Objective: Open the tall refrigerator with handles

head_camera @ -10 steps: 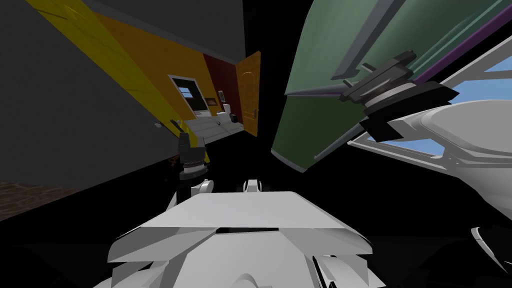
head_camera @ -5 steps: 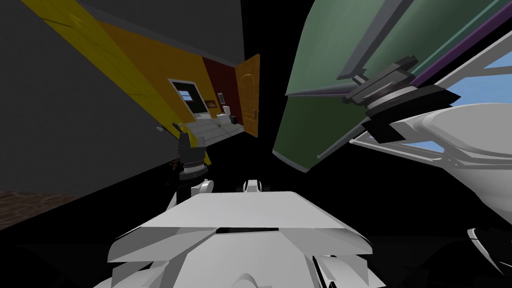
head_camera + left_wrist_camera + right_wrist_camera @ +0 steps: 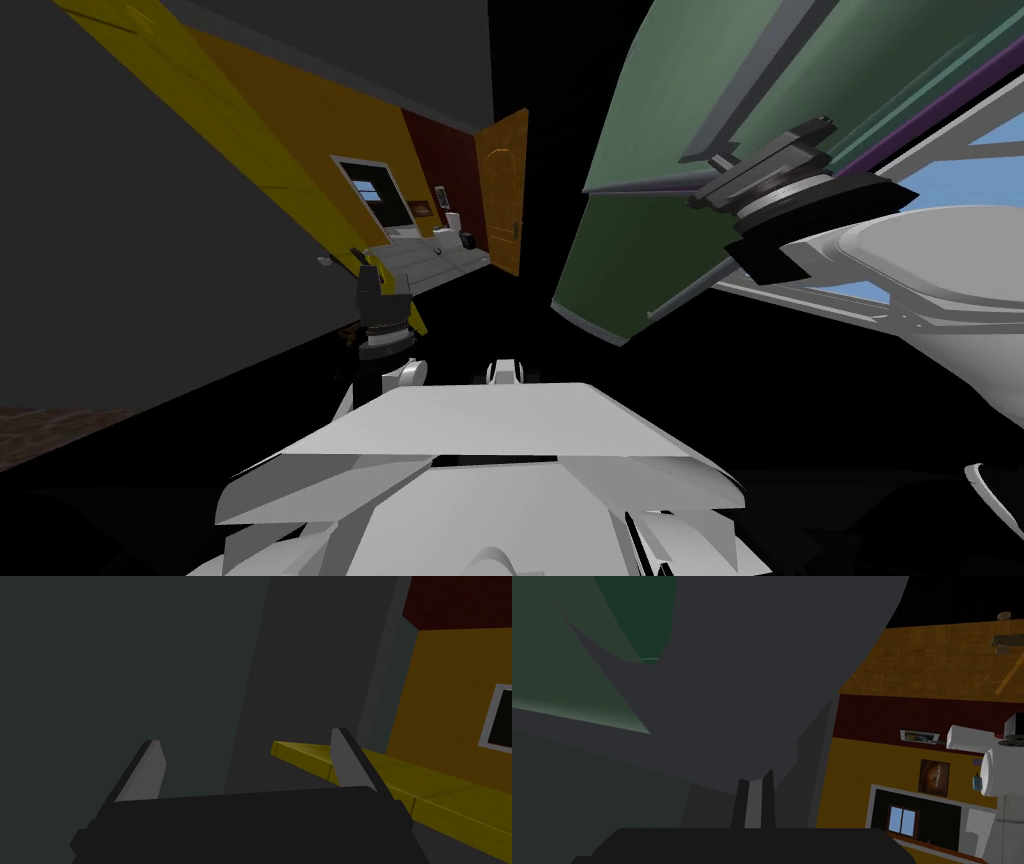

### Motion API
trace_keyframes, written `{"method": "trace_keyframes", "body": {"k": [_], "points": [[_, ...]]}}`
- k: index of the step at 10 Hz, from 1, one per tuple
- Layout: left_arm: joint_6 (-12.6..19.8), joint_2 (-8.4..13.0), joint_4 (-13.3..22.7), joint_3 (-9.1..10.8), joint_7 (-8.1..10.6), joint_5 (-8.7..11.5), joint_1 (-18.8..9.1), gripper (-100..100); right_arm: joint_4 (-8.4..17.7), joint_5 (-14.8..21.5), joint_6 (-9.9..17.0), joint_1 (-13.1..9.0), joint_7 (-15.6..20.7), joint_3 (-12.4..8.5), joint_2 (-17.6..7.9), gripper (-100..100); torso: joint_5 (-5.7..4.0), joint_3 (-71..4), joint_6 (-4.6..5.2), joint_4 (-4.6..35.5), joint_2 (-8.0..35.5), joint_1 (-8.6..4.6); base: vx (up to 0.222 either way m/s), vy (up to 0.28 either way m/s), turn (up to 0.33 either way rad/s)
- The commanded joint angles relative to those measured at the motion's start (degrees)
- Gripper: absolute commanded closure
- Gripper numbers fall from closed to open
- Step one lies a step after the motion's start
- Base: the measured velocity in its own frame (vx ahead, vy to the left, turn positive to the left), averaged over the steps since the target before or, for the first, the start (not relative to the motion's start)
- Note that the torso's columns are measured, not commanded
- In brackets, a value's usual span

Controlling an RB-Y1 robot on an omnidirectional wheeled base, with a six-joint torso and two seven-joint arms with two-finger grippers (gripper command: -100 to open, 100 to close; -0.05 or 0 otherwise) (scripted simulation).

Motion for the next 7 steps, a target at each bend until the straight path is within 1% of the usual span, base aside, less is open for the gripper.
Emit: {"method": "trace_keyframes", "body": {"k": [1,2,3,4,6,7], "points": [[0.0,0.0,0.0,0.00,0.00,0.0,0.0,0,2.2,0.8,0.0,-1.3,0.7,-1.2,0.4,100,0.02,-0.1,0.01,0.0,-0.1,0.04,0.098,0.221,-0.043],[0.0,0.0,0.0,0.00,0.00,0.0,0.0,0,3.6,0.9,0.4,-1.1,1.2,-1.3,0.1,100,0.09,-0.2,-0.08,-0.1,-0.2,0.18,0.114,0.273,-0.052],[0.0,0.0,0.0,0.00,0.00,0.0,0.0,0,3.6,0.9,0.4,-1.1,1.2,-1.3,0.1,100,0.16,-0.2,-0.11,-0.1,-0.3,0.45,0.086,0.245,-0.043],[0.0,0.0,0.0,0.00,0.00,0.0,0.0,0,3.6,0.9,0.4,-1.1,1.2,-1.3,0.1,100,0.21,-0.2,-0.18,-0.1,-0.2,0.38,0.028,0.115,0.004],[0.0,0.0,0.0,0.01,0.00,0.0,0.0,0,3.6,0.9,0.4,-1.1,1.2,-1.3,0.1,100,0.07,-0.2,-0.11,0.0,-0.1,-0.30,-0.010,0.002,0.017],[0.0,0.0,0.0,0.02,0.00,0.0,0.0,0,5.1,1.0,0.9,-1.0,1.7,-1.5,-0.2,100,0.03,-0.2,-0.03,0.1,-0.1,-0.35,0.039,0.133,-0.036]]}}
